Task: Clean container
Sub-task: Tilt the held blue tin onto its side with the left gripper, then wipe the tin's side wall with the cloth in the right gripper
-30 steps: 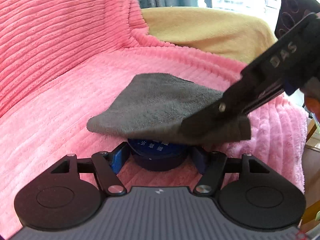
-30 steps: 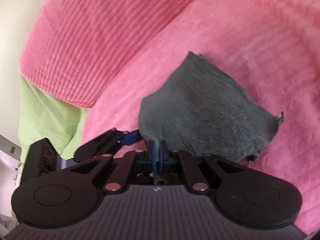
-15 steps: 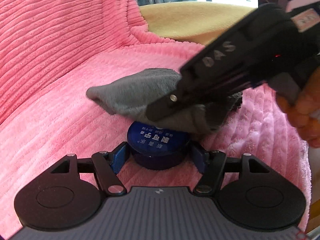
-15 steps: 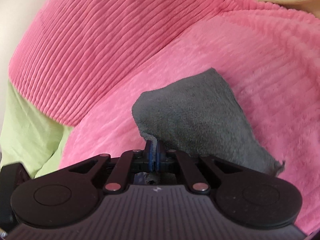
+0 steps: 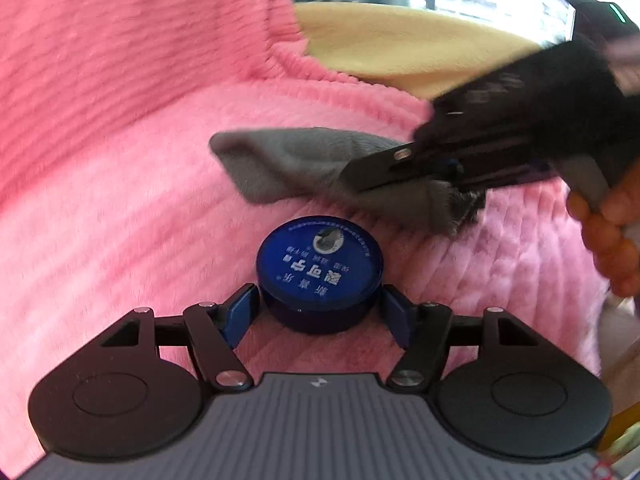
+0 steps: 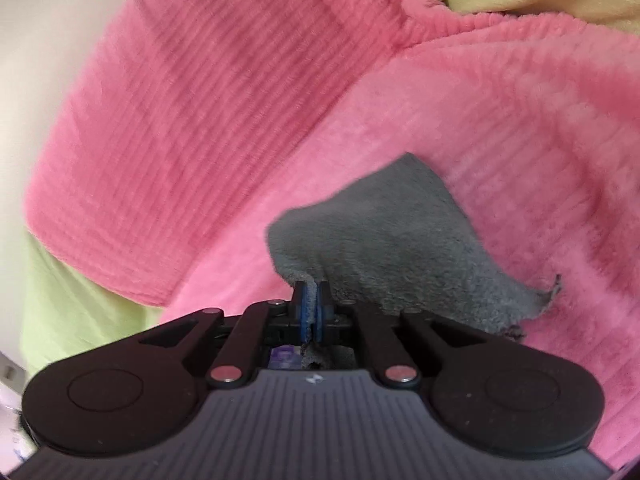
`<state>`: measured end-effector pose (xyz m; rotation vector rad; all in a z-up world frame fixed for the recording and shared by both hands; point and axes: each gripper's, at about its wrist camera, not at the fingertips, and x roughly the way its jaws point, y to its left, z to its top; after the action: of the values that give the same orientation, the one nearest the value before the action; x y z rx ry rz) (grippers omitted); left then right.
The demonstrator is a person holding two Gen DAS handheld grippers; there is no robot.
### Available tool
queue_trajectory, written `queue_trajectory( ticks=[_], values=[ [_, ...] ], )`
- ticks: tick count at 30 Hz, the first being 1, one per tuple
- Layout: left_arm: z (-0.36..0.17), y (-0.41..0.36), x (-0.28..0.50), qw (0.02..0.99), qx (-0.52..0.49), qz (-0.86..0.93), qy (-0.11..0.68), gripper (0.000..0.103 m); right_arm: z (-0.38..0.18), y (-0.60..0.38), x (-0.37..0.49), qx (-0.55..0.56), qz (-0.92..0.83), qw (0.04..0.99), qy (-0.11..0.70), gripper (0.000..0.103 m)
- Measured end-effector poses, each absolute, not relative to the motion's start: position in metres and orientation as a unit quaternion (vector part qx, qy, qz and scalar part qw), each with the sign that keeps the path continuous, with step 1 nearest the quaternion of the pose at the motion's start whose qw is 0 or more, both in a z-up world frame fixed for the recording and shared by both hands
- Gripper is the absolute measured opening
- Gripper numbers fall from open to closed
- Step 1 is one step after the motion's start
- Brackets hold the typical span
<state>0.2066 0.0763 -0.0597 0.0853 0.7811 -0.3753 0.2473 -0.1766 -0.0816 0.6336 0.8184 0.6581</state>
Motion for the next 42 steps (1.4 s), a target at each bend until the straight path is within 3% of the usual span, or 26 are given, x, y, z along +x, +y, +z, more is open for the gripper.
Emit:
queue_trajectory(
  ticks=[10, 14, 16, 18, 20, 28, 37, 42],
  values=[
    [-0.062, 0.093, 0.22, 0.894, -0.072, -0.19, 0.4, 0.071, -0.097, -0.178, 0.25, 0.301, 0.312, 0.799, 0.417, 0.004],
    [-0.066, 0.119, 0.228, 0.875, -0.189, -0.2, 0.397, 0.071, -0.106, -0.184, 0.255, 0.334, 0.306, 0.785, 0.423, 0.004],
    [-0.07, 0.134, 0.232, 0.861, -0.248, -0.205, 0.394, 0.065, -0.111, -0.188, 0.255, 0.351, 0.303, 0.777, 0.426, 0.004],
    [-0.071, 0.138, 0.233, 0.858, -0.261, -0.209, 0.389, 0.053, -0.114, -0.192, 0.255, 0.365, 0.299, 0.771, 0.428, 0.005],
    [-0.067, 0.131, 0.231, 0.861, -0.249, -0.225, 0.382, 0.044, -0.115, -0.196, 0.254, 0.377, 0.299, 0.765, 0.429, 0.005],
    [-0.052, 0.098, 0.217, 0.901, -0.12, -0.22, 0.354, 0.042, -0.112, -0.201, 0.249, 0.391, 0.305, 0.757, 0.425, 0.005],
    [-0.046, 0.045, 0.174, 0.918, 0.176, -0.196, 0.296, 0.029, -0.063, -0.185, 0.228, 0.349, 0.386, 0.76, 0.39, 0.005],
    [-0.05, 0.041, 0.174, 0.916, 0.185, -0.19, 0.3, 0.029, -0.059, -0.162, 0.223, 0.274, 0.381, 0.781, 0.412, 0.004]
  ],
)
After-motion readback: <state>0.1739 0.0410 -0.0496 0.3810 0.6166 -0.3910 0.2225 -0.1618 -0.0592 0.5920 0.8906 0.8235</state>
